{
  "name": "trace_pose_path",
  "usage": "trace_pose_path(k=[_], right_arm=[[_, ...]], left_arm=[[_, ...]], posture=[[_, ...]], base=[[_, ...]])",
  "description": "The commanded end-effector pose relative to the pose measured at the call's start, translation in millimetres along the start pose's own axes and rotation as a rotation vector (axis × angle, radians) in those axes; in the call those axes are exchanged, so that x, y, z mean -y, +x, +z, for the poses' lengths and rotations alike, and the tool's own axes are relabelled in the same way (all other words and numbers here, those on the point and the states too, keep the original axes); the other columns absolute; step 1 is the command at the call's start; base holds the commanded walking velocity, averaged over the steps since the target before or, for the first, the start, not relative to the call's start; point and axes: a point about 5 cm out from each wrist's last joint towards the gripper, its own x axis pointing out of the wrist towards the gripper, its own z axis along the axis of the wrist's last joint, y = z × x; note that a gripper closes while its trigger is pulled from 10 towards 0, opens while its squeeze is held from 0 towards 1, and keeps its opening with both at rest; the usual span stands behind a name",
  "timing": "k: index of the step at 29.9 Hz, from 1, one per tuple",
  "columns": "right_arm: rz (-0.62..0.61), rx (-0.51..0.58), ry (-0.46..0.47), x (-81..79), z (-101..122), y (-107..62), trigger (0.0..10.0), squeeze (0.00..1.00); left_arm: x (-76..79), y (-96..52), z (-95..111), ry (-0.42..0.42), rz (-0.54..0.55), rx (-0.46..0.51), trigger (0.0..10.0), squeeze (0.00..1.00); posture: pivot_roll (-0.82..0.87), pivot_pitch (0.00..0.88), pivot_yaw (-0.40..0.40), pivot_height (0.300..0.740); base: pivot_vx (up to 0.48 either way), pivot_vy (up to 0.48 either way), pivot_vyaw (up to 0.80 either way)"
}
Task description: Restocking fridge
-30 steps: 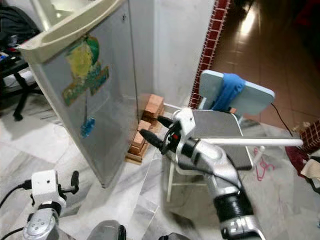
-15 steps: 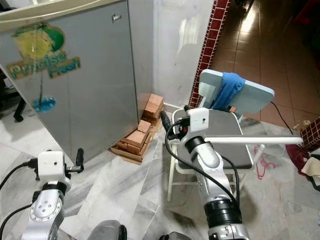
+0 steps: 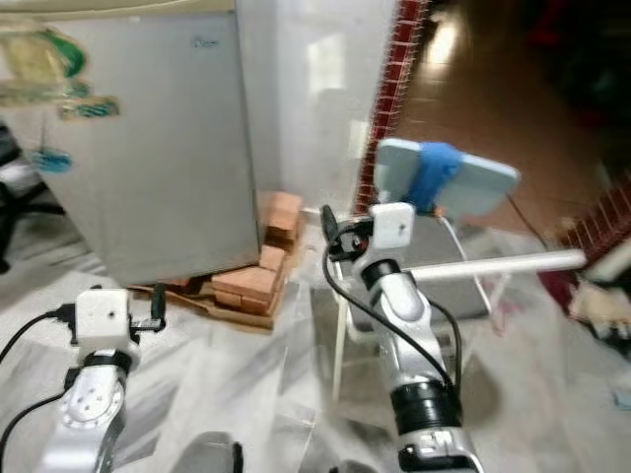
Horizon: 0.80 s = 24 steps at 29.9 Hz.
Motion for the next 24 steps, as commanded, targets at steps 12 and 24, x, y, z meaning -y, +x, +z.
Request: trace_pose_path(k=[12,24], right_arm=[[-0.053,0.006,-0.022,13.7,1.5,-1.5,10.0,0.00],[-0.076,0.015,-0.038,17.1,2.7,-2.2,10.0,0.00]], left_arm=[[14.8,3.2,-0.1,-0.032,-0.048,-0.015,10.0,0.00],[24.3,2.8,-1.2,-0.016,-0.110,-0.024,10.0,0.00]], posture=[[0.13,0.027,-0.004,0.740],[0.13,0.024,0.000,0.740]], base=[[0.000,0.000,-0.80],[-0.126,0.149,-0.80]])
